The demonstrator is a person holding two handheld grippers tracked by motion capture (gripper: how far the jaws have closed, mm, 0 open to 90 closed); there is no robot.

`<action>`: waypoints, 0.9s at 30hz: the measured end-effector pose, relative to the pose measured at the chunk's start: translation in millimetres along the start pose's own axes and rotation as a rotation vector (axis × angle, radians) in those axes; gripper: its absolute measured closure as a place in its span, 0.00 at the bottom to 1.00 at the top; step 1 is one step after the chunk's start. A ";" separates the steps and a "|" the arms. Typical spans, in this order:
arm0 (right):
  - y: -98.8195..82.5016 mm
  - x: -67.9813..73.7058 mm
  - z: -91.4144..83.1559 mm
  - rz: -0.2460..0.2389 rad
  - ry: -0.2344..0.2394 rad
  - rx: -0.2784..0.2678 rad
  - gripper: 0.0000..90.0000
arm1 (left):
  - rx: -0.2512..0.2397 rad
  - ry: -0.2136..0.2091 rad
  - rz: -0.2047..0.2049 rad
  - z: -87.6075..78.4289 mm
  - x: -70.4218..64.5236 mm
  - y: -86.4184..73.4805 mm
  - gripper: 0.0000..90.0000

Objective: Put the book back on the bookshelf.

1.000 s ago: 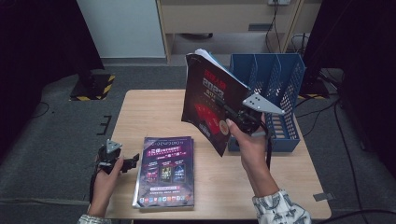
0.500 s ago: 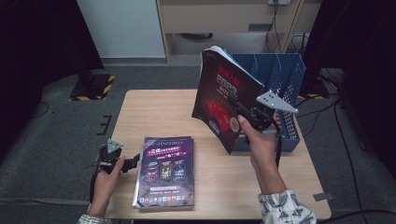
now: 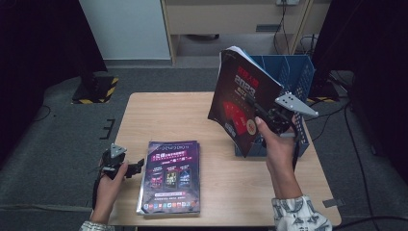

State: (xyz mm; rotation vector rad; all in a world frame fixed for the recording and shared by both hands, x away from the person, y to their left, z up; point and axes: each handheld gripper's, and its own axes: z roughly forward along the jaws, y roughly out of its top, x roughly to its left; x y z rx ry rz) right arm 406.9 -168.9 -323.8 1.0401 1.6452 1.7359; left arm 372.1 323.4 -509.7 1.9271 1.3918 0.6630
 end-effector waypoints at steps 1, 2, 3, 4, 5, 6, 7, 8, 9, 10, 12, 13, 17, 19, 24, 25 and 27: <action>1.2 -2.9 -2.4 -0.001 -0.011 -0.001 0.97 | 0.002 0.001 0.003 -0.2 0.0 0.1 0.04; 1.8 -4.3 -3.5 -0.002 -0.017 -0.001 0.97 | 0.001 0.001 0.003 -0.2 0.0 0.1 0.04; 2.4 -5.6 -4.8 -0.001 -0.022 -0.001 0.97 | 0.002 0.001 0.003 -0.2 -0.1 0.1 0.04; 2.4 -5.6 -4.8 -0.001 -0.022 -0.001 0.97 | 0.002 0.001 0.003 -0.2 -0.1 0.1 0.04; 4.1 -8.6 -7.8 0.004 -0.029 -0.003 0.97 | 0.000 0.003 0.002 0.1 -0.3 0.0 0.04; 4.7 -9.6 -8.9 0.004 -0.032 -0.004 0.97 | 0.003 0.003 0.005 0.1 -0.1 0.0 0.04; 5.6 -10.5 -10.2 0.008 -0.034 -0.006 0.97 | 0.003 0.003 0.005 0.1 -0.1 0.0 0.04; 5.6 -10.5 -10.2 0.008 -0.034 -0.006 0.97 | 0.003 0.003 0.005 0.2 -0.1 0.0 0.04; 7.0 -12.7 -12.5 0.007 -0.040 -0.011 0.97 | 0.000 0.003 0.003 0.3 -0.4 0.0 0.04; 7.0 -12.7 -12.5 0.007 -0.040 -0.011 0.97 | 0.000 0.003 0.003 0.3 -0.4 0.0 0.04; 8.2 -14.4 -14.4 0.006 -0.049 -0.008 0.97 | 0.000 0.004 0.003 0.3 -0.4 0.1 0.04; 8.6 -16.2 -15.9 -0.001 -0.059 -0.004 0.97 | 0.000 0.004 0.003 0.4 -0.4 0.0 0.04; 8.0 -19.2 -17.4 -0.009 -0.073 0.006 0.97 | 0.000 0.002 0.004 0.6 -0.6 0.1 0.04; 8.5 -20.7 -18.5 -0.011 -0.080 0.007 0.97 | 0.000 0.002 0.007 0.8 -1.1 0.3 0.04; 10.2 -24.2 -22.6 -0.012 -0.096 0.001 0.97 | -0.001 0.006 0.007 0.8 -0.8 0.2 0.04; 10.7 -25.1 -23.7 -0.013 -0.100 0.002 0.97 | -0.001 0.005 0.006 0.7 -0.7 0.2 0.04; 11.5 -27.9 -26.6 -0.025 -0.120 0.011 0.97 | 0.000 0.005 0.007 0.7 -0.8 0.2 0.04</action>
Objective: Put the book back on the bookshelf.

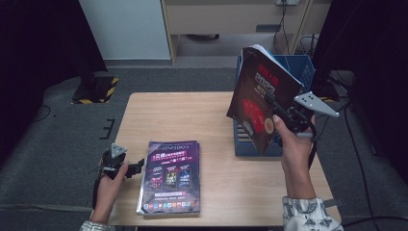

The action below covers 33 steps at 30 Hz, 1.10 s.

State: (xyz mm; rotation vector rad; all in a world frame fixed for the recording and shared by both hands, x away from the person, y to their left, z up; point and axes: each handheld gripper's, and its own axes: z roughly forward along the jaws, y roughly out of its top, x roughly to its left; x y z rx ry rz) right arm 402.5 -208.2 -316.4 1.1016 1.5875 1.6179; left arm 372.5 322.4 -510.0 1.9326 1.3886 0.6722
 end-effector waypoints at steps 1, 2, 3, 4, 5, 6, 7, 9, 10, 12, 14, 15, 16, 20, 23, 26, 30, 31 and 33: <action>0.1 -0.8 -0.4 -0.004 -0.004 -0.001 0.97 | 0.000 0.000 0.000 0.0 -0.1 0.1 0.04; 0.0 -1.6 -0.8 -0.008 -0.010 -0.002 0.97 | 0.000 0.001 0.000 0.0 -0.1 0.1 0.04; 0.0 -1.6 -0.8 -0.008 -0.010 -0.002 0.97 | 0.000 0.001 0.000 0.0 -0.1 0.1 0.04; 0.0 -2.0 -1.2 -0.009 -0.015 0.000 0.97 | -0.001 0.001 0.000 -0.1 -0.1 0.2 0.04; 0.1 -2.4 -1.7 -0.010 -0.021 0.002 0.97 | -0.002 0.000 0.000 -0.1 0.0 0.2 0.04; 0.2 -3.3 -2.0 -0.015 -0.028 0.001 0.97 | -0.003 0.001 -0.001 -0.2 0.1 0.2 0.04; 0.2 -3.3 -2.0 -0.015 -0.028 0.001 0.97 | -0.003 0.002 -0.002 -0.2 0.3 0.1 0.04; 0.3 -4.7 -2.9 -0.027 -0.040 0.005 0.97 | -0.003 0.001 -0.003 -0.5 0.7 0.1 0.04; 0.3 -5.2 -3.1 -0.030 -0.045 0.005 0.97 | -0.004 0.000 -0.004 -0.5 0.6 0.1 0.04; 0.3 -6.9 -4.0 -0.035 -0.057 0.005 0.97 | -0.004 0.000 -0.002 -0.6 0.3 0.2 0.04; 0.3 -7.9 -4.6 -0.040 -0.063 0.004 0.97 | -0.004 -0.001 -0.002 -0.4 0.2 0.2 0.04; 0.3 -9.4 -5.1 -0.049 -0.080 0.004 0.97 | -0.002 0.000 0.000 -0.1 0.0 0.1 0.04; 0.0 -10.0 -4.8 -0.050 -0.087 0.004 0.97 | -0.001 0.001 0.000 -0.1 0.0 0.0 0.04; -2.3 -10.9 -1.0 -0.064 -0.118 0.007 0.97 | -0.005 0.010 0.004 -1.4 0.0 -0.1 0.04; -2.7 -11.8 1.1 -0.071 -0.133 0.005 0.97 | -0.010 0.018 0.008 -2.5 -0.4 -0.3 0.04; -5.6 -12.6 9.1 -0.104 -0.169 0.017 0.97 | -0.010 0.019 0.012 -2.4 -0.8 -0.6 0.04; -9.6 -15.5 19.0 -0.098 -0.181 -0.002 0.97 | -0.011 0.019 0.013 -2.5 -0.9 -0.3 0.04; -9.5 -15.6 22.0 -0.095 -0.183 -0.002 0.97 | -0.011 0.020 0.014 -2.6 -1.0 -0.3 0.04; -9.2 -14.9 25.2 -0.099 -0.186 -0.003 0.97 | -0.011 0.019 0.015 -2.6 -1.1 -0.3 0.04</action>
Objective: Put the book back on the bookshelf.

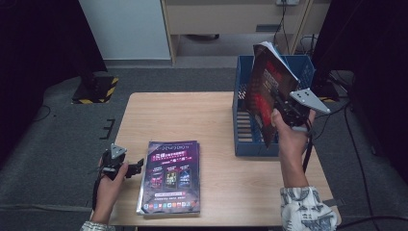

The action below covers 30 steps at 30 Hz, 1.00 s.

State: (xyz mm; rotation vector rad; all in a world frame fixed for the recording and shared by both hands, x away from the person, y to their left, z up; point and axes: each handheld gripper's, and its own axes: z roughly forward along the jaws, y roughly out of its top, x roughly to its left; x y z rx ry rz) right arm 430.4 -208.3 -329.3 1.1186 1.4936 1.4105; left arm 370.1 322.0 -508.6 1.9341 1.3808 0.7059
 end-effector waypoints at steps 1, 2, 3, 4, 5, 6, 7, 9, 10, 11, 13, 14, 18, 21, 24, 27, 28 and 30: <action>0.9 3.3 6.5 -0.010 -0.007 -0.005 0.97 | 0.000 -0.001 0.000 0.0 0.0 0.0 0.04; 1.6 4.7 9.8 -0.011 -0.013 0.001 0.97 | 0.000 -0.001 0.000 0.0 -0.1 0.1 0.04; 1.6 4.7 9.8 -0.011 -0.013 0.001 0.97 | -0.001 -0.001 -0.001 0.1 0.0 0.1 0.04; 2.1 6.1 13.7 -0.011 -0.023 0.002 0.97 | -0.001 -0.002 0.000 0.0 0.0 0.1 0.04; 2.1 8.0 22.4 -0.006 -0.025 0.005 0.97 | -0.002 -0.001 0.000 0.0 0.0 0.1 0.04; 2.1 8.0 22.4 -0.006 -0.025 0.005 0.97 | -0.002 -0.001 0.000 0.0 0.0 0.1 0.04; 1.6 9.9 27.7 -0.007 -0.021 0.004 0.97 | -0.001 -0.002 0.001 0.2 0.2 0.2 0.04; 0.9 10.7 30.4 -0.005 -0.017 0.000 0.97 | -0.002 0.002 0.000 0.1 0.3 0.3 0.05; 0.3 11.3 32.8 0.001 -0.012 0.002 0.97 | -0.005 0.006 0.001 -0.4 0.6 0.5 0.05; -0.4 11.6 35.0 0.011 -0.009 0.002 0.97 | -0.008 0.007 0.000 -1.3 1.1 0.8 0.05; -2.8 11.8 38.5 0.027 -0.003 -0.005 0.97 | -0.009 0.008 -0.001 -1.8 1.5 0.6 0.05; -4.0 12.2 39.7 0.022 -0.006 -0.007 0.97 | -0.008 0.007 -0.001 -1.8 1.7 0.6 0.05; -10.3 13.7 41.3 0.009 -0.017 -0.010 0.97 | -0.005 0.000 0.002 -0.5 0.0 0.4 0.05; -14.5 12.7 41.6 0.000 -0.031 -0.013 0.97 | -0.005 0.001 0.007 -1.1 -0.4 0.7 0.05; -16.8 11.8 42.2 -0.006 -0.037 -0.018 0.97 | -0.012 0.006 0.003 -1.5 0.3 0.9 0.05; -18.5 11.4 43.2 0.004 -0.033 -0.030 0.97 | -0.006 0.006 0.004 -0.8 0.4 0.6 0.05; -18.5 11.4 43.2 0.004 -0.033 -0.030 0.97 | -0.006 0.006 0.004 -0.8 0.4 0.6 0.05; -19.8 12.8 44.2 0.002 -0.030 -0.033 0.97 | -0.007 0.005 0.007 -0.7 -0.2 0.8 0.05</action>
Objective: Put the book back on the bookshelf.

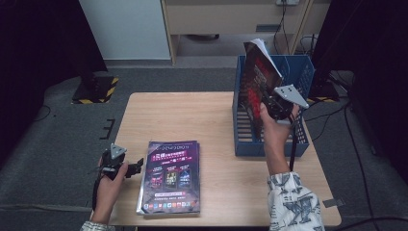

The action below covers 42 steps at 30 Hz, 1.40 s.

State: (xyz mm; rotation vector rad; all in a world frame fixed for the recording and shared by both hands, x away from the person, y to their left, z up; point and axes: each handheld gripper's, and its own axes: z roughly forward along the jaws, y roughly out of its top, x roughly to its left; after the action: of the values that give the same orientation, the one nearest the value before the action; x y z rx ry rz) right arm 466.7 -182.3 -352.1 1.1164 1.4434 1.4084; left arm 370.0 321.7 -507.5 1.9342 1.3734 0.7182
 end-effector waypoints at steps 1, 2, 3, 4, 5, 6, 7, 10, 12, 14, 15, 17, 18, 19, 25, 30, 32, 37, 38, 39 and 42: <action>-2.5 2.2 1.0 -0.005 0.004 -0.004 0.97 | 0.001 0.001 0.007 -0.2 -0.5 0.3 0.05; -2.5 2.2 1.0 -0.005 0.004 -0.004 0.97 | 0.001 0.001 0.007 -0.2 -0.5 0.3 0.05; -5.6 4.1 2.0 -0.004 0.008 -0.002 0.97 | 0.002 0.004 0.010 -0.3 -0.6 0.4 0.05; -5.6 4.1 2.0 -0.004 0.008 -0.002 0.97 | 0.002 0.004 0.010 -0.3 -0.6 0.4 0.05; -10.3 5.6 2.3 0.000 0.007 -0.003 0.97 | 0.002 0.004 0.011 -0.3 -0.3 0.2 0.05; -11.7 5.5 2.1 -0.001 0.007 -0.002 0.97 | 0.001 0.005 0.010 -0.2 -0.1 0.2 0.05; -11.7 5.5 2.1 -0.001 0.007 -0.002 0.97 | 0.001 0.005 0.010 -0.2 -0.1 0.2 0.05; -17.0 4.2 2.6 -0.009 -0.014 -0.001 0.97 | -0.002 0.006 0.010 -0.7 -0.1 0.6 0.05; -21.2 3.0 3.1 -0.007 -0.022 0.006 0.97 | -0.008 0.005 0.010 -1.3 -0.3 1.1 0.05; -26.0 2.1 2.9 -0.005 -0.028 0.009 0.97 | -0.005 0.005 0.013 -1.1 -0.5 0.9 0.05; -28.2 1.8 2.9 -0.003 -0.026 0.009 0.97 | -0.002 0.005 0.014 -0.9 -0.6 0.8 0.05; -32.8 1.6 3.0 0.004 -0.024 0.012 0.97 | -0.001 0.003 0.016 -0.8 -0.8 0.9 0.05; -34.7 2.1 3.2 0.002 -0.024 0.013 0.97 | -0.002 0.003 0.016 -0.9 -0.8 1.0 0.05; -37.7 3.1 3.3 -0.002 -0.022 0.020 0.97 | -0.004 0.005 0.018 -1.1 -0.9 1.0 0.05; -46.6 3.6 5.6 -0.014 -0.041 0.044 0.97 | -0.003 0.007 0.020 0.2 -1.6 1.2 0.05; -50.0 3.9 6.6 -0.008 -0.036 0.045 0.97 | 0.000 0.007 0.025 0.7 -2.7 1.4 0.05; -51.9 4.7 7.3 -0.008 -0.029 0.049 0.97 | 0.002 0.008 0.031 0.6 -2.8 1.4 0.05; -54.4 5.5 9.0 -0.009 -0.028 0.062 0.97 | -0.003 0.006 0.026 0.6 -3.0 1.6 0.05; -54.4 5.5 9.0 -0.009 -0.028 0.062 0.97 | -0.003 0.006 0.026 0.6 -3.0 1.6 0.05; -55.1 4.3 9.8 -0.005 -0.028 0.066 0.97 | -0.001 0.004 0.029 0.1 -3.2 1.9 0.05; -55.8 3.4 10.1 -0.002 -0.031 0.069 0.97 | 0.000 0.003 0.031 0.6 -3.8 1.9 0.05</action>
State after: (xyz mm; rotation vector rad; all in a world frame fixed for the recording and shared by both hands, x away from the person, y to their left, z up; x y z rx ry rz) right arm 472.5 -175.4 -408.2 1.1746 1.4801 1.3435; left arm 370.4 317.6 -506.6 1.9585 1.3479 0.7360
